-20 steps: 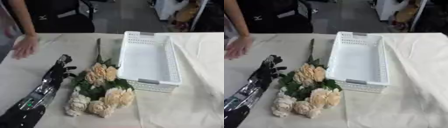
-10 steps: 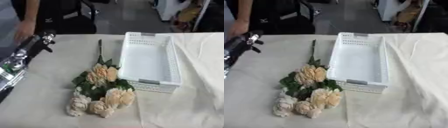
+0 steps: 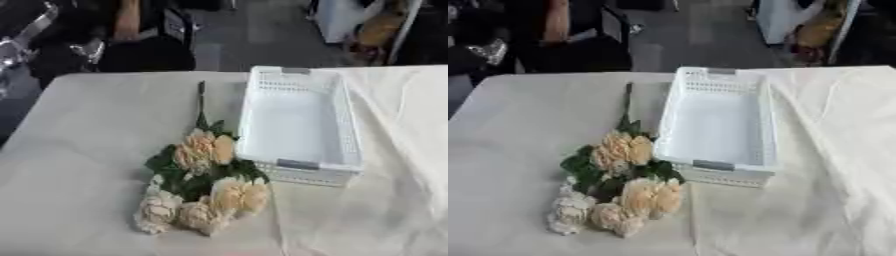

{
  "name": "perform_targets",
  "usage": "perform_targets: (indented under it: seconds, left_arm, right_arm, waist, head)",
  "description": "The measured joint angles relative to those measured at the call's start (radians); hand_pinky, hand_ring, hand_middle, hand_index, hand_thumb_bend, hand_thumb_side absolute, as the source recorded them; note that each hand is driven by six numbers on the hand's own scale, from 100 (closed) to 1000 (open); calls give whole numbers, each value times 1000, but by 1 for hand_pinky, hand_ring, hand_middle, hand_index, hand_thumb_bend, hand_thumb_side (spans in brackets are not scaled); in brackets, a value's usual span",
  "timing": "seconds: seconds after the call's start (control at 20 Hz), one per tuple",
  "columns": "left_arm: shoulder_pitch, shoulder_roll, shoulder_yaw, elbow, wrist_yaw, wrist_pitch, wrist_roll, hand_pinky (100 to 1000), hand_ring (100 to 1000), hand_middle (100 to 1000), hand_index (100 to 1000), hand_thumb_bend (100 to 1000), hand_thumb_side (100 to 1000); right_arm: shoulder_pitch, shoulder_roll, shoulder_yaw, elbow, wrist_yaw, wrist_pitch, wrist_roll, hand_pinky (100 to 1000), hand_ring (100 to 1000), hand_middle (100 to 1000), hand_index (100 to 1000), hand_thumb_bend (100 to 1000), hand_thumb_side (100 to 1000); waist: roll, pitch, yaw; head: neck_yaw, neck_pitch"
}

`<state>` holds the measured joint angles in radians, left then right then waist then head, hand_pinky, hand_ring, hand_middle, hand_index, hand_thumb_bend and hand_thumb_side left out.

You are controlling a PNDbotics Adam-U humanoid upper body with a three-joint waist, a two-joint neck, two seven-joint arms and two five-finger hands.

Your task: Pick up objects on the table and place them in the box.

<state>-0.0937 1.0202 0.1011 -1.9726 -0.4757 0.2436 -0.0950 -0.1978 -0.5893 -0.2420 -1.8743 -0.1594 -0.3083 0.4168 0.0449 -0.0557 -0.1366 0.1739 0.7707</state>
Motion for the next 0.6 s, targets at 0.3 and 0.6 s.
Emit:
perform_targets:
  seconds: [0.3,0.6]
  left_arm:
    - [0,-120,54,-14,-42,-86,76,681,763,829,885,125,568]
    - [18,-201,65,-14,-62,-139,100,677,748,802,881,116,554]
  right_arm:
    - [-3,124,-20,-98,83,36,-2,715,804,871,963,100,583]
    - [-3,176,-20,-108,138,34,19,711,799,867,963,100,587]
  waist:
    - [0,1,-11]
    - [-7,1,-20]
  head:
    - [-8,-2]
    - [-16,-17]
